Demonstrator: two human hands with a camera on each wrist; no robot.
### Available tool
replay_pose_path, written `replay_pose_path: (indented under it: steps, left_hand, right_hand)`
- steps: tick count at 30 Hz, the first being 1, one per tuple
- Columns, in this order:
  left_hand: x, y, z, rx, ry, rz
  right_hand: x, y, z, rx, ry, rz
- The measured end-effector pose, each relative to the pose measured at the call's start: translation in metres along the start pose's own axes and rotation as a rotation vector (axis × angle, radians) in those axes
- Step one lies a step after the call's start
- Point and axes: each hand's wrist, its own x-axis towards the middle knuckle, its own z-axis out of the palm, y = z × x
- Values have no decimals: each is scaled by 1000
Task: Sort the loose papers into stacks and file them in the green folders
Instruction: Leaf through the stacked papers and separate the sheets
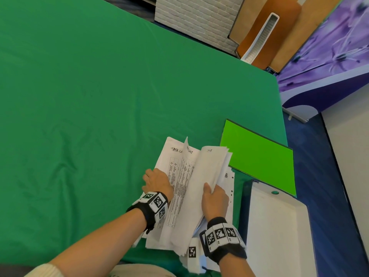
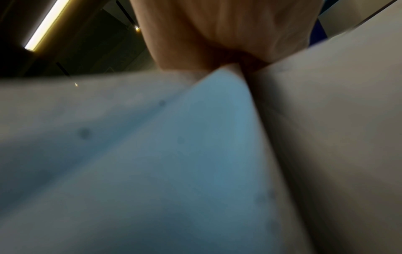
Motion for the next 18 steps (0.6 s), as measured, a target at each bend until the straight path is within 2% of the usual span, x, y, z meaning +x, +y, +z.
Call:
replay_pose_path:
  steps: [6,10,13,18]
  left_hand:
    - [4,-2,1,-19,-34,14]
    - [0,-6,-4,-11,-41,118]
    - [-12,-5,-13,115,-2,240]
    - [-13,6,-35,464,77,499]
  right_hand:
    - [1,2,2,-1,-6,6]
    - [-1,3,2,-7,-12,-3]
    - [-1,2,2,-17,-15,-3]
    - [4,2,1,8,-4,-9]
